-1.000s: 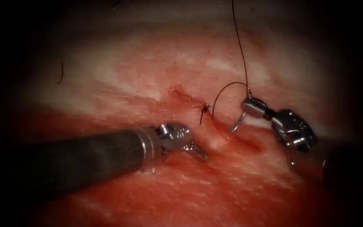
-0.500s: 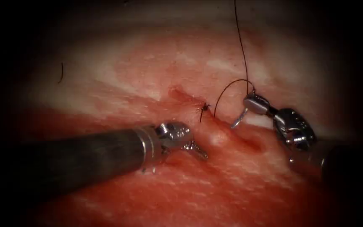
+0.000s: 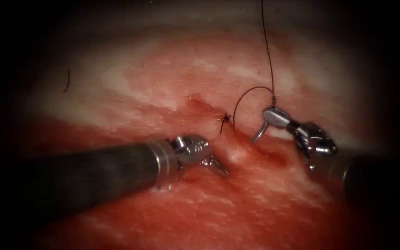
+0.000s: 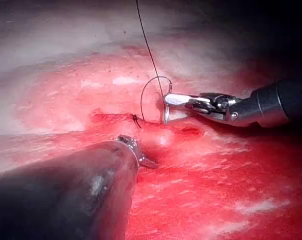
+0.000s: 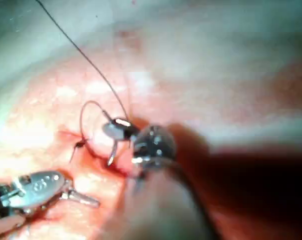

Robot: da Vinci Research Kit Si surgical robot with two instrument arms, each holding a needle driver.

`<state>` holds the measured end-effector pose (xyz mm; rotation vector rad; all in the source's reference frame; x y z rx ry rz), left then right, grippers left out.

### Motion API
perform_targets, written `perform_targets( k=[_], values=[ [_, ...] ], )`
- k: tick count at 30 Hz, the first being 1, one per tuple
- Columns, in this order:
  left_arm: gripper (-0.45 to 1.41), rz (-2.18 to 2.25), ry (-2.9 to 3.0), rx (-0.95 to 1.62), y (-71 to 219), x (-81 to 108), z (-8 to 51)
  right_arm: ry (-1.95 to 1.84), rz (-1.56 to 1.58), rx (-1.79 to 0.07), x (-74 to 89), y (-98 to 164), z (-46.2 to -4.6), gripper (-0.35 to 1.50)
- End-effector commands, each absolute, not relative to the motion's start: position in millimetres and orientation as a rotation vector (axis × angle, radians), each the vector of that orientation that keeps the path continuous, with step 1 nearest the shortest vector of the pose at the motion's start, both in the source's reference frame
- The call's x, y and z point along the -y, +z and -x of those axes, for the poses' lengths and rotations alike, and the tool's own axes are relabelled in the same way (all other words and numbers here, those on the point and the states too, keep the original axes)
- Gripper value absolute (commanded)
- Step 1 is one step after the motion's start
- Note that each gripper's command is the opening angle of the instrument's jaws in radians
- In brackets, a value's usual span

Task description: Wound Closure

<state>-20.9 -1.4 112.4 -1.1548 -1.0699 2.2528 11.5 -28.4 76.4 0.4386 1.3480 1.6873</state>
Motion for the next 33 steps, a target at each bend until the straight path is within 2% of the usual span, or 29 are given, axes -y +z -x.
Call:
perform_targets(
  k=[1, 13, 21, 33],
  values=[
    [-0.28, 1.156, 2.251, 1.073, 113.1, 1.7, 21.6, 1.686, -0.447, -1.349, 28.6, 77.0, -12.5, -0.35],
    [-0.28, 1.156, 2.252, 1.073, 113.1, 1.7, 21.6, 1.855, -0.632, -1.322, 30.2, 75.9, -14.8, -0.35],
    [-0.28, 1.155, 2.253, 1.072, 113.2, 1.8, 21.6, 2.028, -0.808, -1.225, 31.4, 74.8, -15.4, -0.35],
    [-0.28, 1.155, 2.254, 1.070, 113.3, 1.9, 21.6, 2.025, -0.837, -1.252, 31.8, 74.8, -17.7, -0.35]
  ],
)
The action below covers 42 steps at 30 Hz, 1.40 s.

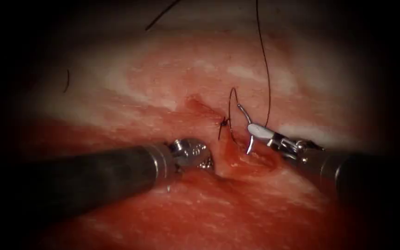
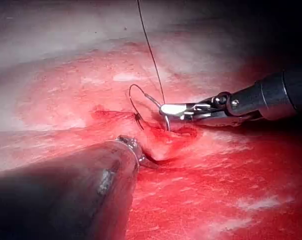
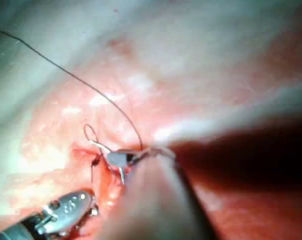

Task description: Wound Closure

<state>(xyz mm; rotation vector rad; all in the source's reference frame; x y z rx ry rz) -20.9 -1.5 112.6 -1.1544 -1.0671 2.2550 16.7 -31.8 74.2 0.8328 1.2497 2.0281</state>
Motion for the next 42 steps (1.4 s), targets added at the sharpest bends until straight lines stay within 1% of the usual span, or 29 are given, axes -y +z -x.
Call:
perform_targets(
  k=[1, 5, 6, 10, 12, 13, 14, 15, 16, 19, 22, 24, 25, 26, 28, 30, 35, 36, 37, 39, 42],
  values=[
    [-0.28, 1.155, 2.254, 1.070, 113.3, 1.9, 21.6, 2.023, -0.840, -1.252, 31.9, 74.8, -17.8, -0.35],
    [-0.28, 1.155, 2.254, 1.070, 113.3, 1.9, 21.6, 1.998, -0.832, -1.258, 32.3, 74.3, -17.6, -0.35],
    [-0.26, 1.155, 2.254, 1.070, 113.3, 1.9, 21.6, 1.947, -0.777, -1.268, 31.9, 74.1, -17.0, -0.35],
    [-0.26, 1.155, 2.254, 1.071, 113.3, 1.9, 21.5, 1.897, -0.722, -1.280, 31.3, 73.9, -16.6, -0.35],
    [-0.26, 1.155, 2.254, 1.071, 113.3, 1.9, 21.5, 1.805, -0.605, -1.291, 30.7, 73.6, -16.4, 0.37],
    [-0.26, 1.155, 2.254, 1.071, 113.3, 1.9, 21.5, 1.805, -0.605, -1.291, 30.7, 73.6, -16.4, 0.37],
    [-0.26, 1.155, 2.254, 1.071, 113.3, 1.9, 21.5, 1.774, -0.563, -1.288, 30.5, 73.5, -16.4, 0.73],
    [-0.26, 1.155, 2.254, 1.071, 113.3, 1.9, 21.5, 1.757, -0.527, -1.286, 30.1, 73.4, -16.3, 0.99],
    [-0.26, 1.155, 2.254, 1.071, 113.3, 1.9, 21.5, 1.762, -0.524, -1.283, 29.8, 73.4, -16.2, 1.06],
    [-0.25, 1.156, 2.255, 1.071, 113.2, 2.0, 21.4, 1.711, -0.411, -1.234, 29.6, 73.1, -15.8, 1.08],
    [-0.25, 1.156, 2.255, 1.072, 113.2, 2.0, 21.4, 1.636, -0.283, -1.136, 29.6, 73.0, -15.3, 1.06],
    [-0.25, 1.156, 2.255, 1.072, 113.2, 2.0, 21.4, 1.606, -0.237, -1.119, 29.5, 73.0, -14.8, 1.13],
    [-0.25, 1.156, 2.255, 1.072, 113.2, 2.0, 21.4, 1.606, -0.237, -1.119, 29.5, 73.0, -14.8, 1.13],
    [-0.25, 1.156, 2.255, 1.072, 113.2, 2.0, 21.4, 1.533, -0.165, -1.106, 29.2, 73.0, -14.4, 1.20],
    [-0.25, 1.156, 2.255, 1.072, 113.2, 2.0, 21.3, 1.473, -0.112, -1.093, 28.9, 72.9, -14.2, 1.25],
    [-0.25, 1.156, 2.255, 1.072, 113.2, 2.0, 21.3, 1.310, 0.013, -1.038, 27.4, 72.4, -13.6, 1.28],
    [-0.25, 1.157, 2.256, 1.074, 113.2, 2.1, 21.2, 1.135, 0.166, -0.941, 26.1, 71.7, -13.5, 1.31],
    [-0.25, 1.157, 2.256, 1.074, 113.2, 2.1, 21.2, 1.135, 0.166, -0.941, 26.1, 71.7, -13.5, 1.31],
    [-0.25, 1.157, 2.256, 1.074, 113.2, 2.1, 21.2, 1.123, 0.208, -0.892, 26.0, 71.7, -13.3, 1.33],
    [-0.23, 1.157, 2.256, 1.074, 113.2, 2.1, 21.1, 1.118, 0.237, -0.852, 25.8, 71.7, -13.1, 1.31],
    [-0.23, 1.157, 2.256, 1.074, 113.2, 2.1, 21.1, 1.125, 0.244, -0.831, 25.7, 71.6, -13.0, 1.31]
  ],
)
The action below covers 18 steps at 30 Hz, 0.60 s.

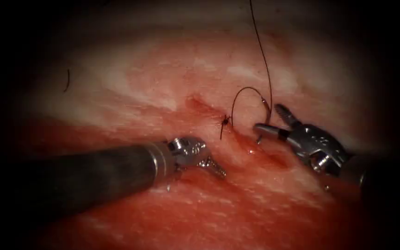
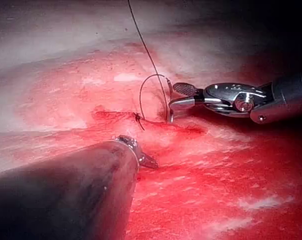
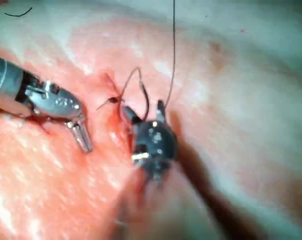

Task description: Wound Closure

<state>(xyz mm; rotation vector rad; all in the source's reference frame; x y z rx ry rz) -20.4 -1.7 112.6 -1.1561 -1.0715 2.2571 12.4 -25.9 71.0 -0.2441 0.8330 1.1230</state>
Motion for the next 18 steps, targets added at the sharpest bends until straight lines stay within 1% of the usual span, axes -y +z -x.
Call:
perform_targets(
  k=[1, 4, 7, 8, 10, 13, 15, 16, 17, 18],
  values=[
    [-0.23, 1.157, 2.256, 1.074, 113.2, 2.1, 21.1, 1.135, 0.252, -0.799, 25.7, 71.6, -13.0, 1.23],
    [-0.23, 1.157, 2.256, 1.074, 113.2, 2.1, 21.1, 1.171, 0.239, -0.757, 25.7, 71.6, -13.1, 1.08],
    [-0.23, 1.157, 2.256, 1.074, 113.2, 2.1, 21.1, 1.254, 0.137, -0.748, 25.5, 71.8, -13.3, 1.08],
    [-0.23, 1.156, 2.256, 1.073, 113.2, 2.1, 21.1, 1.280, 0.105, -0.748, 25.5, 71.9, -13.4, 1.09],
    [-0.23, 1.156, 2.256, 1.073, 113.2, 2.2, 21.2, 1.304, 0.050, -0.749, 25.3, 72.0, -13.8, 1.23],
    [-0.23, 1.156, 2.256, 1.072, 113.2, 2.2, 21.2, 1.303, 0.014, -0.761, 25.2, 72.1, -14.4, 1.25],
    [-0.23, 1.156, 2.256, 1.072, 113.2, 2.2, 21.2, 1.305, -0.003, -0.762, 25.2, 72.2, -15.0, 1.08],
    [-0.23, 1.156, 2.256, 1.072, 113.2, 2.2, 21.2, 1.305, -0.003, -0.762, 25.2, 72.2, -15.0, 1.08],
    [-0.23, 1.156, 2.256, 1.072, 113.2, 2.2, 21.2, 1.310, -0.007, -0.760, 25.1, 72.2, -15.2, 0.99],
    [-0.23, 1.156, 2.257, 1.072, 113.2, 2.2, 21.2, 1.310, -0.007, -0.760, 25.0, 72.3, -15.1, 0.98]
  ],
)
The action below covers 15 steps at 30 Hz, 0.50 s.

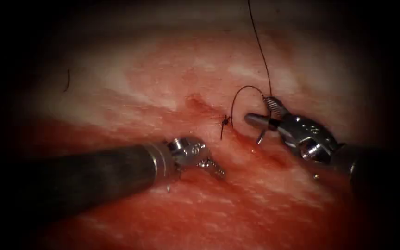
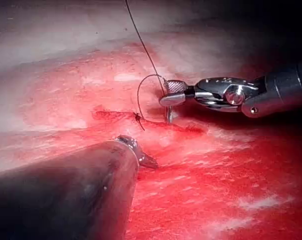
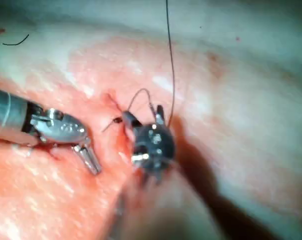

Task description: Wound Closure

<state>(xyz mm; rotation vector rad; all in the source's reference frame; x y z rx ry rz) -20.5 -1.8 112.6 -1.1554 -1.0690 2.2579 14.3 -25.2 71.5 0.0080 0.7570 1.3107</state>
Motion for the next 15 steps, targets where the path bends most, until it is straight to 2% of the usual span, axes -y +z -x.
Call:
perform_targets(
  k=[1, 12, 15],
  values=[
    [-0.23, 1.156, 2.257, 1.073, 113.2, 2.2, 21.1, 1.315, -0.011, -0.758, 25.0, 72.3, -15.0, 0.98],
    [-0.23, 1.160, 2.262, 1.067, 113.4, 2.3, 21.2, 1.311, -0.022, -0.731, 24.9, 73.6, -14.3, 0.94],
    [-0.23, 1.159, 2.263, 1.066, 113.4, 2.4, 21.3, 1.315, -0.028, -0.722, 24.5, 74.2, -14.4, 1.01]
  ],
)
